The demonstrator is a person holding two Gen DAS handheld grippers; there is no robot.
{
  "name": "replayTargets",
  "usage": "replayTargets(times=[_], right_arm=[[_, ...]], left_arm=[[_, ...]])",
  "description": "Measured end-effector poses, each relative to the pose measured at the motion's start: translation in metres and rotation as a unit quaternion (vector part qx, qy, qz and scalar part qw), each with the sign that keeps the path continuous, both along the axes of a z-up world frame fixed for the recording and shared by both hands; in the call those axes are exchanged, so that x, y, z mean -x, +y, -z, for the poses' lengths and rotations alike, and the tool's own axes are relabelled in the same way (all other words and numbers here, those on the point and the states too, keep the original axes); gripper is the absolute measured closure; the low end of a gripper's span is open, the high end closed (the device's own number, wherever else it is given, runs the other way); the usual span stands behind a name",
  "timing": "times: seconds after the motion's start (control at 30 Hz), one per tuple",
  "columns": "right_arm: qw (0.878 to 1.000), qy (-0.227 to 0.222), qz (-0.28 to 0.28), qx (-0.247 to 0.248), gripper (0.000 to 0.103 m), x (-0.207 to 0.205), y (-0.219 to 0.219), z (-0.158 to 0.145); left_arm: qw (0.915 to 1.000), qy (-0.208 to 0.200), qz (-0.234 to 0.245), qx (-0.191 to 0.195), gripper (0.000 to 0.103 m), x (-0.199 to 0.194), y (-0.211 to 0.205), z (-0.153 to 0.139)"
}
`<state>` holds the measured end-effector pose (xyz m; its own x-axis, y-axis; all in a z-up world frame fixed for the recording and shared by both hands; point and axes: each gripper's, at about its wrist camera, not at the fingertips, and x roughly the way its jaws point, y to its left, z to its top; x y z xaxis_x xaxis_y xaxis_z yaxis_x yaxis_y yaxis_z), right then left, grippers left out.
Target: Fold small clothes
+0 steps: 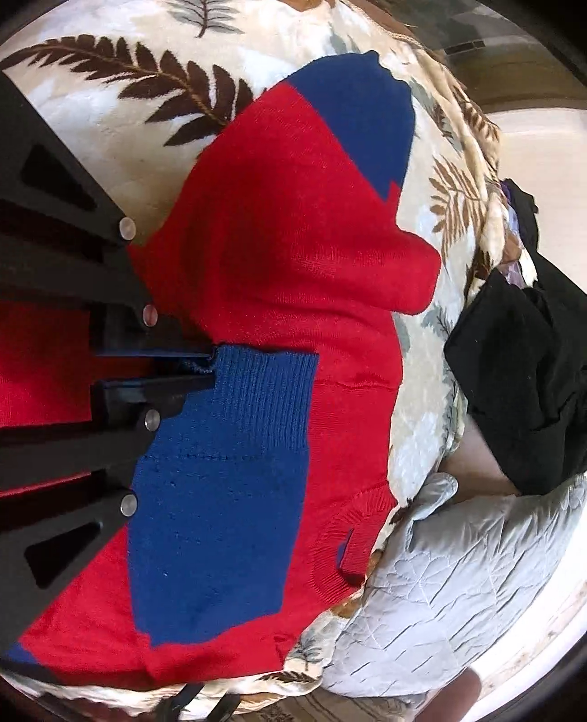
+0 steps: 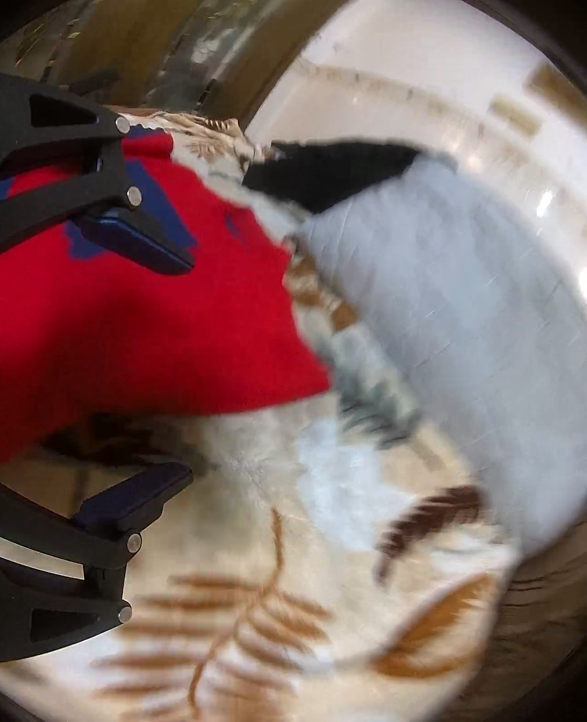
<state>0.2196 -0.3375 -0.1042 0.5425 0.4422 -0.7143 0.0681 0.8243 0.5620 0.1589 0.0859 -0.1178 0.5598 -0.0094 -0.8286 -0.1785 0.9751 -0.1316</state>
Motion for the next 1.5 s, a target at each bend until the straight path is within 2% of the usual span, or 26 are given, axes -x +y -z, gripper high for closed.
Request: replayTargets(times=[0.07, 0.1, 0.17, 0.23, 0.33, 0.4, 0.47, 0.5, 0.53, 0.57, 0.63, 0.67, 0.7, 0.77, 0.8, 0.83, 0.9, 0.93, 1.0, 1.1, 1.13, 1.2, 1.23, 1.3, 1.37, 1.5], right_arm=[[0.997, 0.008, -0.029, 0.069, 0.052, -0.01, 0.02, 0.003], [0.995, 0.012, -0.041, 0.094, 0.082, -0.014, 0.028, 0.001], [0.993, 0.01, -0.038, 0.107, 0.085, -0.015, 0.028, -0.006], [0.988, 0.008, -0.007, 0.156, 0.085, -0.013, 0.022, -0.007], [0.991, 0.02, 0.012, 0.132, 0.078, -0.008, 0.013, -0.008], [0.99, -0.007, 0.017, 0.136, 0.068, 0.008, 0.018, -0.026], [0.994, -0.042, 0.019, 0.097, 0.045, 0.033, 0.023, -0.046], [0.996, -0.063, 0.008, 0.065, 0.024, 0.044, 0.029, -0.053], [0.996, -0.077, -0.012, 0.043, 0.02, 0.05, 0.036, -0.055], [0.996, -0.08, -0.035, 0.031, 0.02, 0.054, 0.043, -0.051], [0.997, -0.021, -0.06, 0.042, 0.021, 0.045, 0.052, -0.018], [0.998, 0.024, -0.047, 0.043, 0.024, 0.041, 0.047, 0.005], [0.999, 0.01, -0.024, 0.035, 0.032, 0.045, 0.04, 0.006], [0.999, -0.015, -0.007, 0.033, 0.031, 0.061, 0.038, -0.016], [0.998, -0.041, -0.014, 0.045, 0.03, 0.071, 0.043, -0.029], [0.995, -0.074, -0.017, 0.062, 0.026, 0.084, 0.048, -0.042], [0.99, -0.114, -0.02, 0.08, 0.017, 0.109, 0.057, -0.051], [0.987, -0.132, -0.025, 0.086, 0.016, 0.12, 0.063, -0.051], [0.984, -0.139, -0.028, 0.11, 0.016, 0.136, 0.074, -0.033], [0.99, -0.099, -0.039, 0.097, 0.016, 0.136, 0.092, 0.007], [0.989, -0.1, -0.037, 0.098, 0.015, 0.138, 0.093, 0.013], [0.99, -0.107, -0.034, 0.09, 0.016, 0.139, 0.092, 0.008], [0.991, -0.104, -0.034, 0.082, 0.015, 0.14, 0.09, 0.011], [0.992, -0.107, -0.031, 0.061, 0.015, 0.143, 0.083, 0.013], [0.992, -0.108, -0.032, 0.059, 0.015, 0.144, 0.084, 0.012], [0.991, -0.108, -0.037, 0.063, 0.012, 0.143, 0.088, 0.01]], left_arm=[[1.0, -0.004, 0.003, -0.008, 0.095, 0.001, -0.001, 0.001], [0.9999, -0.005, 0.004, -0.012, 0.095, 0.0, -0.001, 0.002], [0.9997, -0.009, 0.007, -0.023, 0.094, 0.0, -0.006, 0.003], [0.9995, -0.011, 0.007, -0.028, 0.094, 0.002, -0.007, 0.002], [0.9994, -0.012, 0.007, -0.031, 0.094, 0.003, -0.008, 0.002], [0.9994, -0.012, 0.007, -0.032, 0.094, 0.003, -0.008, 0.002], [0.9991, -0.013, 0.007, -0.039, 0.094, 0.004, -0.009, 0.002], [0.999, -0.014, 0.007, -0.043, 0.094, 0.004, -0.011, 0.003], [0.9988, -0.014, 0.007, -0.047, 0.094, 0.004, -0.012, 0.003], [0.9987, -0.014, 0.007, -0.048, 0.094, 0.004, -0.012, 0.003], [0.9988, -0.014, 0.008, -0.047, 0.094, 0.004, -0.011, 0.002], [0.9989, -0.014, 0.009, -0.044, 0.094, 0.004, -0.01, 0.002], [0.999, -0.012, 0.013, -0.041, 0.093, 0.004, -0.009, 0.0], [0.9988, 0.001, 0.032, -0.037, 0.076, 0.007, -0.005, -0.01], [0.9993, -0.001, 0.033, -0.018, 0.053, 0.012, 0.001, -0.017], [0.9996, -0.006, 0.027, -0.001, 0.037, 0.019, 0.009, -0.025], [0.9993, -0.032, 0.005, 0.02, 0.024, 0.034, 0.026, -0.041], [0.9982, -0.051, -0.01, 0.031, 0.021, 0.044, 0.038, -0.049], [0.9937, -0.078, -0.049, 0.065, 0.02, 0.062, 0.076, -0.062], [0.9842, -0.088, -0.109, 0.109, 0.02, 0.071, 0.131, -0.062], [0.9787, -0.087, -0.136, 0.126, 0.02, 0.072, 0.152, -0.059], [0.9617, -0.083, -0.192, 0.177, 0.02, 0.071, 0.197, -0.047], [0.9546, -0.081, -0.207, 0.199, 0.021, 0.067, 0.213, -0.041], [0.9462, -0.077, -0.227, 0.218, 0.021, 0.059, 0.234, -0.033], [0.9449, -0.08, -0.231, 0.218, 0.022, 0.048, 0.244, -0.031], [0.9487, -0.097, -0.216, 0.21, 0.022, 0.019, 0.256, -0.038]])
